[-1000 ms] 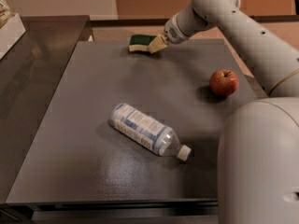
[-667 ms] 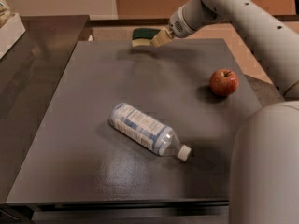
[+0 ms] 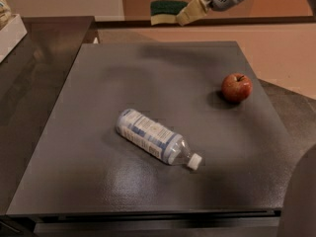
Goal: Pick sponge
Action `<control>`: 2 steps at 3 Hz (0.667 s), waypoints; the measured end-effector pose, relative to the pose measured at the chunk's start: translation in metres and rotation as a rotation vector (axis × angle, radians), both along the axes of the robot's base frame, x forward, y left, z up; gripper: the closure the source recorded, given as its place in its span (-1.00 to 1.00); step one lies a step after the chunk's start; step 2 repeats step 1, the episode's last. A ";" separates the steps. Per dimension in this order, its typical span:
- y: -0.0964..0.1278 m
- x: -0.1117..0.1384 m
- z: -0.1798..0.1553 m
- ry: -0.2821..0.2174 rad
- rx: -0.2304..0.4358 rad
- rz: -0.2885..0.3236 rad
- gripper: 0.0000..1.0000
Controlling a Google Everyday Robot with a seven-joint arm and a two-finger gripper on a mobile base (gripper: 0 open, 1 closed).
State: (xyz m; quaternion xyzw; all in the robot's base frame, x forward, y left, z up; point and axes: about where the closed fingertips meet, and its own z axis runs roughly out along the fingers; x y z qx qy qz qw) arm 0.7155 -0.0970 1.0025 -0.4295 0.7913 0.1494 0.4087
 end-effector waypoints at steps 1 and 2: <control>0.000 0.000 0.000 0.000 0.000 0.000 1.00; 0.000 0.000 0.000 0.000 0.000 0.000 1.00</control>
Offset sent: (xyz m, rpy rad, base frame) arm 0.0000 0.0000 0.0000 0.0000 0.0000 0.0000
